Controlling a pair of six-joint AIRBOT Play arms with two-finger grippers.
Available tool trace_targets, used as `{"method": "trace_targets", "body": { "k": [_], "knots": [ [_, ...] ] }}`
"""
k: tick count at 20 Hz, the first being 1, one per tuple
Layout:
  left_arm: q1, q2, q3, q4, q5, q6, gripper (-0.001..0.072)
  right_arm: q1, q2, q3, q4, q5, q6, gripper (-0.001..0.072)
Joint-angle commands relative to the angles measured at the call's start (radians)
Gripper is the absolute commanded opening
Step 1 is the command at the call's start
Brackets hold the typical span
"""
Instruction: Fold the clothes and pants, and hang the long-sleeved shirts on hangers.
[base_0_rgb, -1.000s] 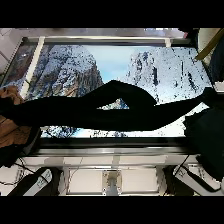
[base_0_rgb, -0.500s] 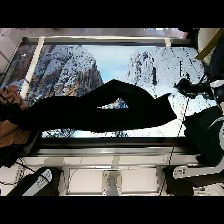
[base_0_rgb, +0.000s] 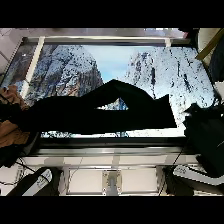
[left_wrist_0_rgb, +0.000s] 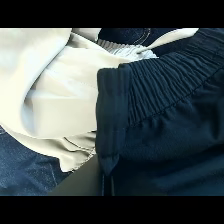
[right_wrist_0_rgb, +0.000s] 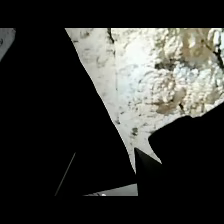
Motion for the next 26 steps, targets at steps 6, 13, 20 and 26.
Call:
{"method": "trace_targets", "body": {
  "k": [6,13,20,26],
  "knots": [
    [0.0,-0.001,0.0,0.0,0.0,0.0,0.001,-0.042,-0.081,-0.167,0.05,0.019,-0.161,0.0385],
    [0.0,-0.001,0.0,-0.007,0.0,0.0,0.001,-0.042,-0.142,-0.167,0.163,0.01,-0.236,0.0379],
    [0.0,0.003,0.0,0.011,-0.01,0.0,0.0009,-0.051,-0.128,-0.145,0.213,0.145,-0.287,0.0009],
    [0.031,0.058,-0.022,0.026,-0.04,-0.031,0.0009,-0.235,0.084,-0.027,-0.011,0.279,-0.241,0.0008]
  ]
}}
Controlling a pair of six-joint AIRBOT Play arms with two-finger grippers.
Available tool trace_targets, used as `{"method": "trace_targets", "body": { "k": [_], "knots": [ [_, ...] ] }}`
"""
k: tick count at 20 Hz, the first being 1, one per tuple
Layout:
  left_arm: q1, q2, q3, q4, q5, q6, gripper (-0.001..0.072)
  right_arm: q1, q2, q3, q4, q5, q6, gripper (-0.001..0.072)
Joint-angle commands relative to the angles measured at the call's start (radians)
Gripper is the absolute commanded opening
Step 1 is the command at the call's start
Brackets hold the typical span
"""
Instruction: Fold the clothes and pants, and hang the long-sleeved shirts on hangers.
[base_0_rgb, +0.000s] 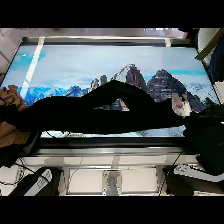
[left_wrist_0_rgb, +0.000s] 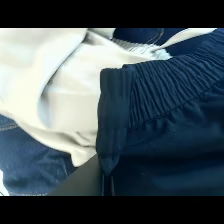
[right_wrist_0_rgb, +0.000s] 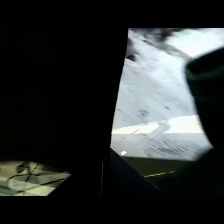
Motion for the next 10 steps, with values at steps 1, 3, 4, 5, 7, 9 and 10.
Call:
{"method": "trace_targets", "body": {
  "k": [1,3,4,5,7,9,10],
  "knots": [
    [0.013,0.034,-0.039,0.0,-0.014,-0.02,0.0009,-0.116,0.107,0.037,-0.109,0.042,0.017,0.0008],
    [0.013,0.059,-0.111,0.0,-0.015,-0.02,0.0009,-0.141,0.111,0.026,-0.169,0.042,0.031,0.0008],
    [0.013,0.074,-0.156,0.001,-0.015,-0.024,0.0009,-0.141,0.111,0.009,-0.207,0.04,0.037,0.0008],
    [0.014,0.088,-0.2,0.003,-0.015,-0.036,0.0009,-0.141,0.111,-0.017,-0.243,0.031,0.045,0.0008],
    [0.023,0.111,-0.288,0.005,-0.013,-0.042,0.0009,-0.141,0.111,-0.068,-0.302,0.011,0.061,0.0008],
    [0.046,0.117,-0.346,0.004,-0.011,-0.042,0.001,-0.142,0.111,-0.085,-0.344,0.006,0.09,0.0009],
    [0.056,0.117,-0.353,0.004,-0.007,-0.042,0.001,-0.141,0.114,-0.079,-0.335,0.012,0.105,0.0014]
  ]
}}
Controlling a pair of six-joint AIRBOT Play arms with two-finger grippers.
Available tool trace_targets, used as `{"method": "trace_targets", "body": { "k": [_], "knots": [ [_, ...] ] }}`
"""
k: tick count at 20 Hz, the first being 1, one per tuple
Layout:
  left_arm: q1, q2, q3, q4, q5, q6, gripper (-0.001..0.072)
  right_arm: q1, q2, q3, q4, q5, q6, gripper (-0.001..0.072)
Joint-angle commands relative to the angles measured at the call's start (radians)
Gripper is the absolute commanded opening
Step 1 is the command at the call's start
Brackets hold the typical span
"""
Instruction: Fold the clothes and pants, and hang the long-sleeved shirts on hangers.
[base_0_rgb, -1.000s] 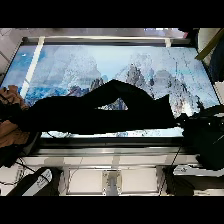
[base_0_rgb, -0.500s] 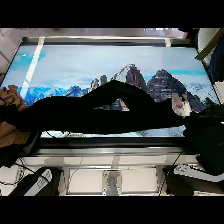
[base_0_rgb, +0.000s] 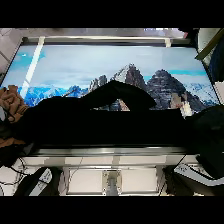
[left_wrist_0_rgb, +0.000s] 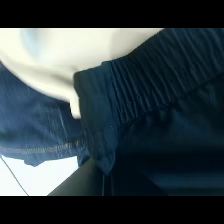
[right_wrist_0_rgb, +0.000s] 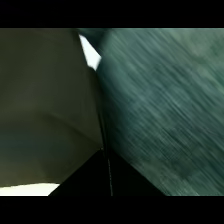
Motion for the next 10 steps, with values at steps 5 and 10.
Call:
{"method": "trace_targets", "body": {
  "k": [5,10],
  "knots": [
    [0.021,0.028,0.135,-0.006,0.04,-0.008,0.0638,-0.005,0.06,0.206,0.33,0.019,0.049,0.0354],
    [0.021,-0.108,0.43,-0.229,0.25,0.133,0.0643,0.232,0.046,0.35,0.506,-0.227,0.081,0.0351]
  ]
}}
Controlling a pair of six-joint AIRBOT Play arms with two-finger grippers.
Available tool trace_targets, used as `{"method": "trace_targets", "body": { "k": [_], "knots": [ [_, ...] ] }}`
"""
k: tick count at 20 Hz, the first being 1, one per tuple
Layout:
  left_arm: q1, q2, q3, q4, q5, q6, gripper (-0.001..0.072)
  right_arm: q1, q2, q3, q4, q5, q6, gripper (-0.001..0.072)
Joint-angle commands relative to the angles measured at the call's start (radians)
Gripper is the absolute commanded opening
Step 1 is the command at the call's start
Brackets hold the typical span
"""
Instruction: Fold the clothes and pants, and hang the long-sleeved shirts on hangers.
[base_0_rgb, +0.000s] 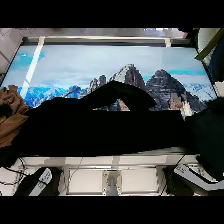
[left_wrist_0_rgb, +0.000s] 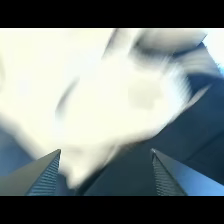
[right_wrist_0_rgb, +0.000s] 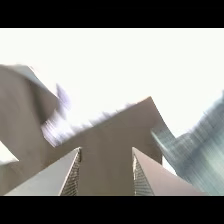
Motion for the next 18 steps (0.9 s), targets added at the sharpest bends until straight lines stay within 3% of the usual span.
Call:
{"method": "trace_targets", "body": {
  "k": [1,4,6,9,15,17,18],
  "knots": [
    [0.001,-0.171,0.211,-0.264,0.038,0.182,0.0643,0.219,-0.035,0.066,0.081,-0.185,0.026,0.0333],
    [0.001,-0.454,0.385,-0.43,-0.197,0.246,0.0643,0.406,-0.165,0.075,0.058,-0.252,0.056,0.0339],
    [0.001,-0.606,0.459,-0.556,-0.284,0.324,0.0643,0.45,-0.248,0.082,0.06,-0.251,0.061,0.0347],
    [0.001,-0.762,0.522,-0.735,-0.272,0.354,0.0644,0.489,-0.339,0.083,0.07,-0.224,0.059,0.0347],
    [0.005,-0.871,0.57,-0.748,-0.292,0.418,0.0642,0.495,-0.377,0.083,0.058,-0.218,0.051,0.0406],
    [0.005,-0.877,0.57,-0.763,-0.32,0.452,0.0539,0.495,-0.377,0.083,0.058,-0.218,0.052,0.0406],
    [0.005,-0.877,0.57,-0.779,-0.342,0.474,0.0393,0.495,-0.377,0.083,0.058,-0.218,0.053,0.0405]
  ]
}}
